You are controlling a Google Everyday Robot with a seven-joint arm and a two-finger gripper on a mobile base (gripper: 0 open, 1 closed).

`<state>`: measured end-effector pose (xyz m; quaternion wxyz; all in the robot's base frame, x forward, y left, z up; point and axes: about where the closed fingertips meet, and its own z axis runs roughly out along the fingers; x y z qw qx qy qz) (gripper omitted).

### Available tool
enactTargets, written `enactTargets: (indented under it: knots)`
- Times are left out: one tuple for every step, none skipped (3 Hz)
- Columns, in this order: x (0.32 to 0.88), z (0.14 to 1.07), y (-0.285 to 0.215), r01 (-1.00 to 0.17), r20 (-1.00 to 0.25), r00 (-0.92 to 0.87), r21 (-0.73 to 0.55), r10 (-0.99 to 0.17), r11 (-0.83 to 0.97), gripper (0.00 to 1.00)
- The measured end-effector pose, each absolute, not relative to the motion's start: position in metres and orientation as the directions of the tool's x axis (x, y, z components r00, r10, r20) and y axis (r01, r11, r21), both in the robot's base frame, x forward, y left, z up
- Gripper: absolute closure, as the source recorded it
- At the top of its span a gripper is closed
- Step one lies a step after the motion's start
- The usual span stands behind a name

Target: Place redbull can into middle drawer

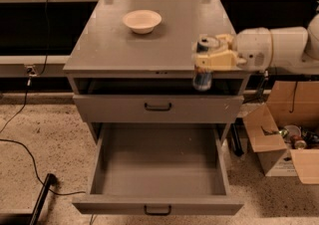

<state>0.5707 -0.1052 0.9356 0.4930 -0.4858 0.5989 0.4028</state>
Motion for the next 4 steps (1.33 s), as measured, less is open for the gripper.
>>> enactTargets:
  knots:
    - [0.554,0.905,-0.104,-0.979,-0.974,-0.104,0.065,-0.2,0.192,1.0]
    - [0.564,0.876,-0.112,-0.977,-0.98,-0.092,0.055,-0.175,0.206,1.0]
    - [0.553,0.806,-0.163,-0.981,-0.98,-0.062,0.025,-0.187,0.195,1.0]
    - [0.542,0.764,-0.196,-0.993,-0.976,0.002,-0.029,-0.22,0.115,1.0]
